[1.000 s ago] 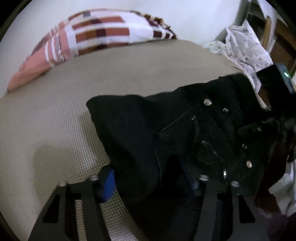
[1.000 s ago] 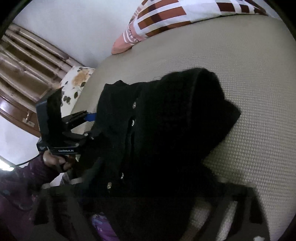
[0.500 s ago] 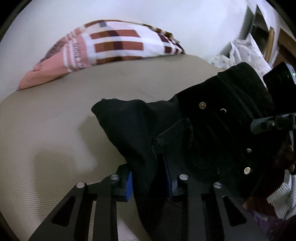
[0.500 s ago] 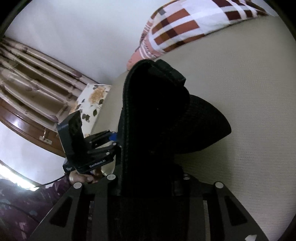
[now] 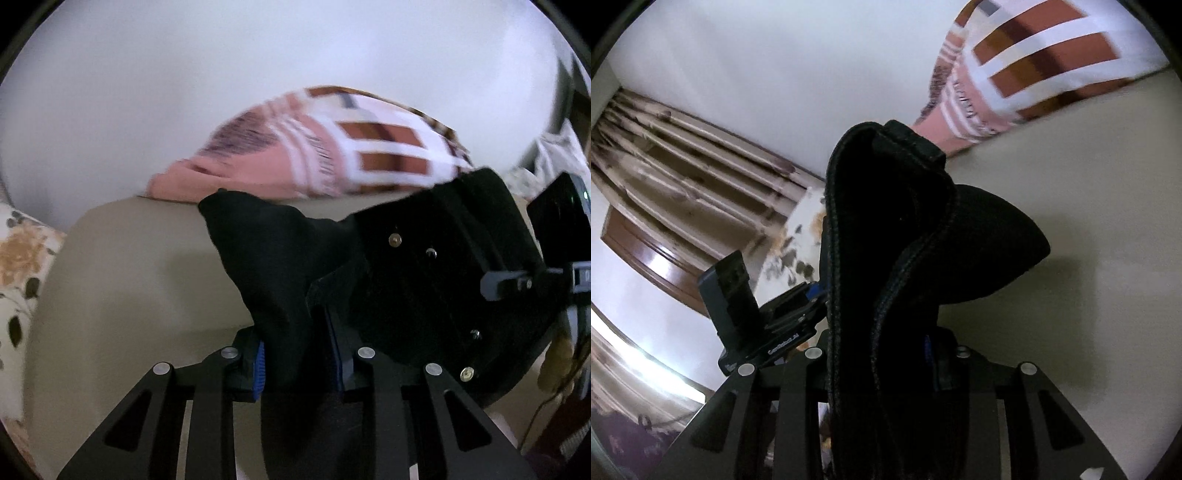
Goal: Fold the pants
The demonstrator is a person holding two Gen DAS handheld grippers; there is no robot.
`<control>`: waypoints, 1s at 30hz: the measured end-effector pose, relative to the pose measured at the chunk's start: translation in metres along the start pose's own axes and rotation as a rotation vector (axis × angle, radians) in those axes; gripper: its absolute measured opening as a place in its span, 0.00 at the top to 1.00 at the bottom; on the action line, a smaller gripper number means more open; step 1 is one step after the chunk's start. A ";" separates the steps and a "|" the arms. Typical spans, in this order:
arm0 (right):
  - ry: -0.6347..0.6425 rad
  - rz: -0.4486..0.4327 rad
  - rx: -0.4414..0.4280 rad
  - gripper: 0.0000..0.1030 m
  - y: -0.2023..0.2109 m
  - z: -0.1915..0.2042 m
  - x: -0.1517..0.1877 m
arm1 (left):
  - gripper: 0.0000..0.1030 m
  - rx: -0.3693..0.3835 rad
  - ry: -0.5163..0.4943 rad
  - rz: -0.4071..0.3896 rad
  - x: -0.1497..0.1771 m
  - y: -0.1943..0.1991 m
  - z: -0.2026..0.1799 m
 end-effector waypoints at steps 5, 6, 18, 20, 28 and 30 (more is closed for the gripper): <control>-0.032 -0.028 -0.023 0.71 -0.058 -0.019 -0.029 | 0.73 -0.047 0.083 -0.020 -0.021 -0.032 0.053; -0.042 -0.028 -0.013 0.71 -0.068 -0.026 -0.032 | 0.73 -0.055 0.090 -0.017 -0.021 -0.039 0.059; -0.143 -0.058 0.148 0.58 -0.087 -0.068 -0.027 | 0.49 -0.141 0.176 -0.010 -0.004 -0.075 0.095; -0.146 -0.117 0.213 0.53 -0.072 -0.062 -0.027 | 0.46 -0.171 0.176 -0.030 -0.006 -0.060 0.091; 0.112 -0.195 0.371 0.22 -0.037 0.030 -0.015 | 0.09 -0.259 0.102 -0.244 -0.006 0.027 0.041; 0.189 -0.203 0.435 0.10 -0.030 0.052 -0.006 | 0.08 -0.294 0.070 -0.272 -0.005 0.046 0.024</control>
Point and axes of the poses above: each gripper's, at about its wrist camera, not at the fingertips, and y roughly against the way its jaws point, z to its left, x to its underside, the point moved 4 cm from there along -y, roughly the way its jaws point, and after that the axes turned 5 degrees about y, right-handed, at the moved point
